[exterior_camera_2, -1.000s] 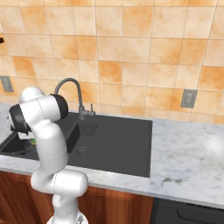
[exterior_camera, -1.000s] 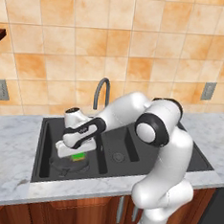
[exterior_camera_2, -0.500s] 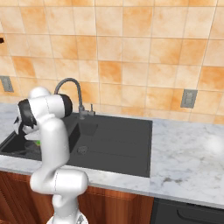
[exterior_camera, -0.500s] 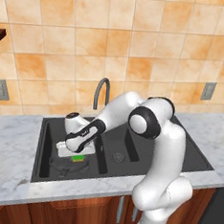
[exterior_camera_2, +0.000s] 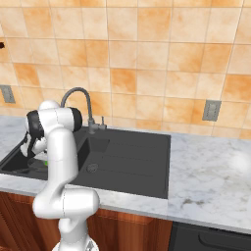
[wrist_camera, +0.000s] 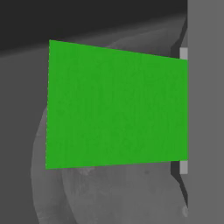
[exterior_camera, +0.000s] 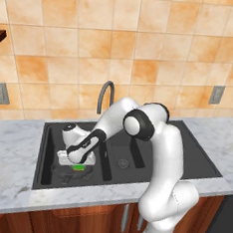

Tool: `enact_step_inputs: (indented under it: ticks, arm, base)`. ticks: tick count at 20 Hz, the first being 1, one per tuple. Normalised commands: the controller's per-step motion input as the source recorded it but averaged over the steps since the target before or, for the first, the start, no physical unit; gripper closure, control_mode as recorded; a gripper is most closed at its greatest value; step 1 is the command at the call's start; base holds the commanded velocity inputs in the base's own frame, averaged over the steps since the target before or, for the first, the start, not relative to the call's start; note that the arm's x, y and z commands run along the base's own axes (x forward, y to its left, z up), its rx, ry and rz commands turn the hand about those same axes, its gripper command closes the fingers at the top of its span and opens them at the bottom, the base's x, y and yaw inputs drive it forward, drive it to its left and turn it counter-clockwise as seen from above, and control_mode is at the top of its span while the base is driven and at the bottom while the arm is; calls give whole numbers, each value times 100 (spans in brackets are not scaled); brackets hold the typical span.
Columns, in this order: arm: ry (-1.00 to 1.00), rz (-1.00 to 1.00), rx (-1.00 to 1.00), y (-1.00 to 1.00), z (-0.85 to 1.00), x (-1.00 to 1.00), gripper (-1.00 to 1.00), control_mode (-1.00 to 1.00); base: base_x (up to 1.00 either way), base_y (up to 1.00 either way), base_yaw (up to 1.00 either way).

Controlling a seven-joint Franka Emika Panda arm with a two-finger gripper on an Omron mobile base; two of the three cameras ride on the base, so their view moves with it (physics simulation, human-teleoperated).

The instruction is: Pick the pan and sponge and place them into the sink. Then turn on the water.

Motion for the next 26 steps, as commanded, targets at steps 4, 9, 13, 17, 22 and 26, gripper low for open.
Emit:
enact_step_inputs:
  ticks: [4, 9, 13, 17, 22, 26]
  arm:
    - [-3, -18, -7, 26, -26, 30, -100, -100]
    - [-3, -19, -5, 16, -25, 19, -100, -100]
    - [-7, -17, -1, 1, -2, 1, -100, -100]
    - [-12, -16, 0, 0, 35, -18, -100, -100]
    - [-15, -12, 0, 0, 55, -51, -100, -100]
    - [-15, -7, 0, -6, 42, -49, -100, -100]
  base:
    - [0, 0, 0]
    - [0, 0, 0]
    - [0, 0, 0]
    - [0, 0, 0]
    - [0, 0, 0]
    - [0, 0, 0]
